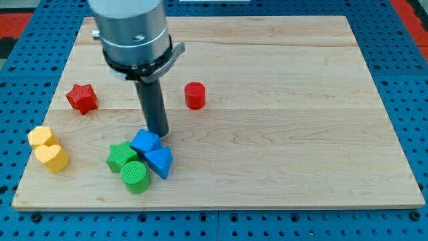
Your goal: Separate the yellow hexagon from the yellow heart
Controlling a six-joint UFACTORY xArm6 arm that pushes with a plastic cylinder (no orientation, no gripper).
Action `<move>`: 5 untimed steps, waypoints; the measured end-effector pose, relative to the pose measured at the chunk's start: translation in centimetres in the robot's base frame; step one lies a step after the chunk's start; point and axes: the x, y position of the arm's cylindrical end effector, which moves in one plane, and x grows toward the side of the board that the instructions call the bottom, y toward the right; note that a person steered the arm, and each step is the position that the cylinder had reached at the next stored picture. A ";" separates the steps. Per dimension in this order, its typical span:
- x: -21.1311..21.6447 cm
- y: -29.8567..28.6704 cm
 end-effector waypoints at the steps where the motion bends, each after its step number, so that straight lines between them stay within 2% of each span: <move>1: -1.6 -0.2; 2: -2.5 -4.8; 3: 0.5 -9.4; 5: 4.6 -9.9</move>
